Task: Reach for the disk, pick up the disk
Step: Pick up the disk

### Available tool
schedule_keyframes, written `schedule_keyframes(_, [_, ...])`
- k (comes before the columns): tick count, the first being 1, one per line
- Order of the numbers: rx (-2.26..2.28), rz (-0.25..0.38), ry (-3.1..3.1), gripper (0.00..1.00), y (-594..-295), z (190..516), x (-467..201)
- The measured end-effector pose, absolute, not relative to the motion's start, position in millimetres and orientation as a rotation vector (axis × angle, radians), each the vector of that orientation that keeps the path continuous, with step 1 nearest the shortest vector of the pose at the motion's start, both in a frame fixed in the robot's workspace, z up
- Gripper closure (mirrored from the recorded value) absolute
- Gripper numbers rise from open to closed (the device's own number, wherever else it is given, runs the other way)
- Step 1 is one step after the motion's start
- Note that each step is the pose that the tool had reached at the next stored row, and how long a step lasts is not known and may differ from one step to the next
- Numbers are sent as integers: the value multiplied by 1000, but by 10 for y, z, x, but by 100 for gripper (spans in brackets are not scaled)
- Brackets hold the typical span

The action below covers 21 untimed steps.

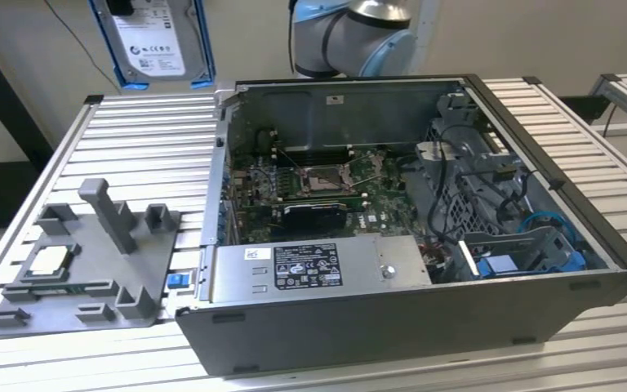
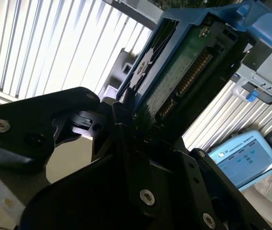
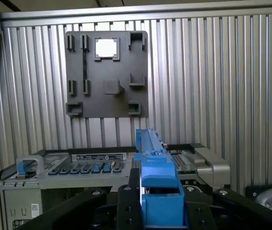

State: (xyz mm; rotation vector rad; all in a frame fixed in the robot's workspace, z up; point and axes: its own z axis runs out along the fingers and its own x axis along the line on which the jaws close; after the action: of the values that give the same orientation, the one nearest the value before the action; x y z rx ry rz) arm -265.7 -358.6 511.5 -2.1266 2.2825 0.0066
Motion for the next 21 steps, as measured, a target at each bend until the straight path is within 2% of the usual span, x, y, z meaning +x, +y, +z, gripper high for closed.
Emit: schedule_keyframes(21, [-2127,7,2283,100,-3586,5115,-2278])
